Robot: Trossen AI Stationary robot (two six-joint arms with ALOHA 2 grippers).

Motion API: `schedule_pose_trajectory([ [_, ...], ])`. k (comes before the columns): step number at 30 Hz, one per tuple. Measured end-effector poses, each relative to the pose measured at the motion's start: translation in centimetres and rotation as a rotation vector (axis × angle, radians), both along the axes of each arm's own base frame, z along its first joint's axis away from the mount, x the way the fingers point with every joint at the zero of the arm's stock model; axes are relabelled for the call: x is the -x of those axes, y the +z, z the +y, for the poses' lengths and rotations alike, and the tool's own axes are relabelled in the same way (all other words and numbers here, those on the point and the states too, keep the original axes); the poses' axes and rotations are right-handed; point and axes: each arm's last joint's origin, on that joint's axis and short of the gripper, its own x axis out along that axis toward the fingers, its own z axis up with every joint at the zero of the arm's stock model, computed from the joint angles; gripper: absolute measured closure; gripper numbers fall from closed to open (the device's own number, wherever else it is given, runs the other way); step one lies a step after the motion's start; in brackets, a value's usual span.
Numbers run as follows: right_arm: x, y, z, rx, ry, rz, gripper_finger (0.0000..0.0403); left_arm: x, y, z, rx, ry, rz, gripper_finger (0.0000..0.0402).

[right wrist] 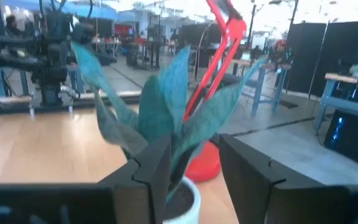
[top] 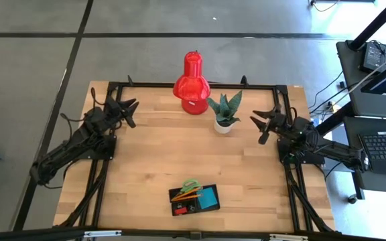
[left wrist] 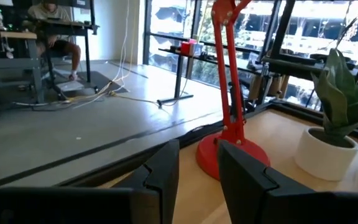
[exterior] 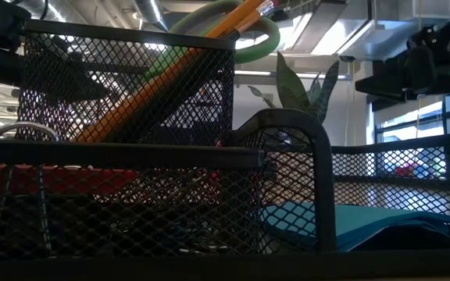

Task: Pick and place office supplies into organizer
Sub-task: Return to Home Position

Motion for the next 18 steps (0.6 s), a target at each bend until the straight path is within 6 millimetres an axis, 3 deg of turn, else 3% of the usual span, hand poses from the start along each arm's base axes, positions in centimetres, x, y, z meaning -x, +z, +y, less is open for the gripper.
schedule_pose_trajectory([
  [18, -0.05, -0.14, -0.01, 0.000, 0.000, 0.019, 0.0263, -0.08, -0.12, 0.06, 0.010, -0.002, 0.011, 0.0297],
])
